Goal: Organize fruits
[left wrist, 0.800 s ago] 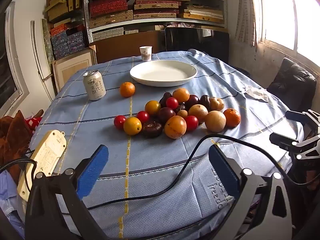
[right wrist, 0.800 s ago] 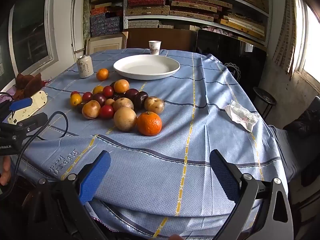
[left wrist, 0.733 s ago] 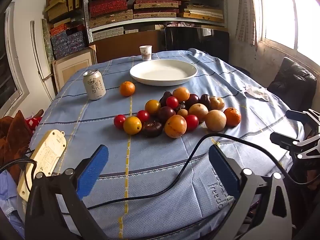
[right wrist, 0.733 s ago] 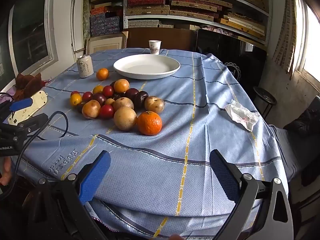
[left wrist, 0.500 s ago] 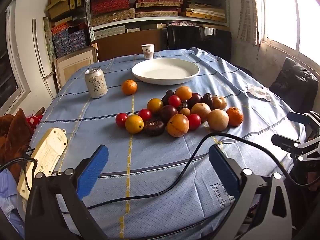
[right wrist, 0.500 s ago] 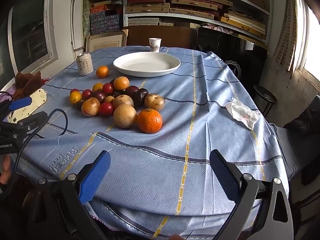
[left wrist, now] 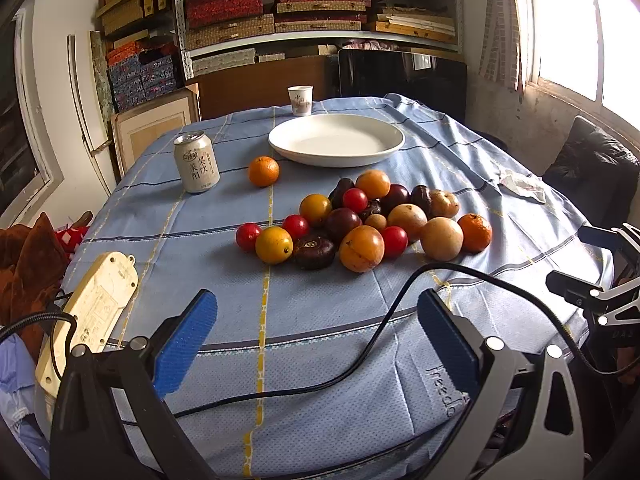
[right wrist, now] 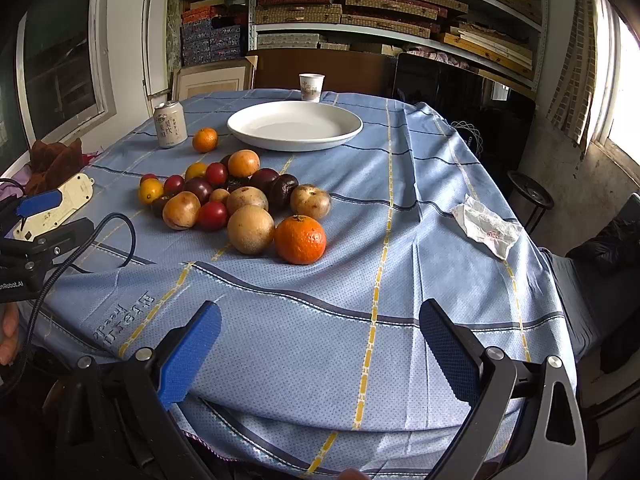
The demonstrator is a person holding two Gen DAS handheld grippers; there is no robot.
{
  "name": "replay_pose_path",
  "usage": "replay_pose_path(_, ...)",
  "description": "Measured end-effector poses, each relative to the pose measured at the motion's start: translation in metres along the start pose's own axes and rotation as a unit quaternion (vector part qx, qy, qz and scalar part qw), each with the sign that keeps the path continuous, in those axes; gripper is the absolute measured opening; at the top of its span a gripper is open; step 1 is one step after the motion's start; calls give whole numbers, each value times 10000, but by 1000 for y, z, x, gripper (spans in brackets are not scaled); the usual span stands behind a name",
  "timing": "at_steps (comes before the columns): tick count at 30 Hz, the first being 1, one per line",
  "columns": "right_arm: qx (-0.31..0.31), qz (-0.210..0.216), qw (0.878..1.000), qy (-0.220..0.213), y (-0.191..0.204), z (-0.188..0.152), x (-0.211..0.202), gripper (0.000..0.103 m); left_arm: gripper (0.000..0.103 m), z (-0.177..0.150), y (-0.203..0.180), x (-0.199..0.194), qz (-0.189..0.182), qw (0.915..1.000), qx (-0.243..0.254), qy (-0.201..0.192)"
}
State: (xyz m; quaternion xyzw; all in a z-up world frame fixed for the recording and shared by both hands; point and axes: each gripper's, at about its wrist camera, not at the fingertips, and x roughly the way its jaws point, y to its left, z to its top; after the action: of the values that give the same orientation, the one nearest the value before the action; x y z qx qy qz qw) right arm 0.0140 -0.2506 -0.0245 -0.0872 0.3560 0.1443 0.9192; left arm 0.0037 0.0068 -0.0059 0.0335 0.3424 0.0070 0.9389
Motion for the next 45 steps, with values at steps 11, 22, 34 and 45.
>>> replay_pose_path(11, -16, 11, 10000, 36, 0, -1, 2, 100, 98, -1, 1, 1, 22, 10000, -15, 17)
replay_pose_path(22, -35, -2, 10000, 59, 1, -2, 3, 99, 98, -1, 1, 1, 24, 10000, -13, 17)
replay_pose_path(34, -54, -13, 10000, 72, 2, -1, 4, 100, 98, -6, 2, 2, 29, 10000, -20, 33)
replay_pose_path(45, -52, -15, 10000, 78, 3, -1, 4, 99, 98, -5, 2, 3, 30, 10000, -23, 53)
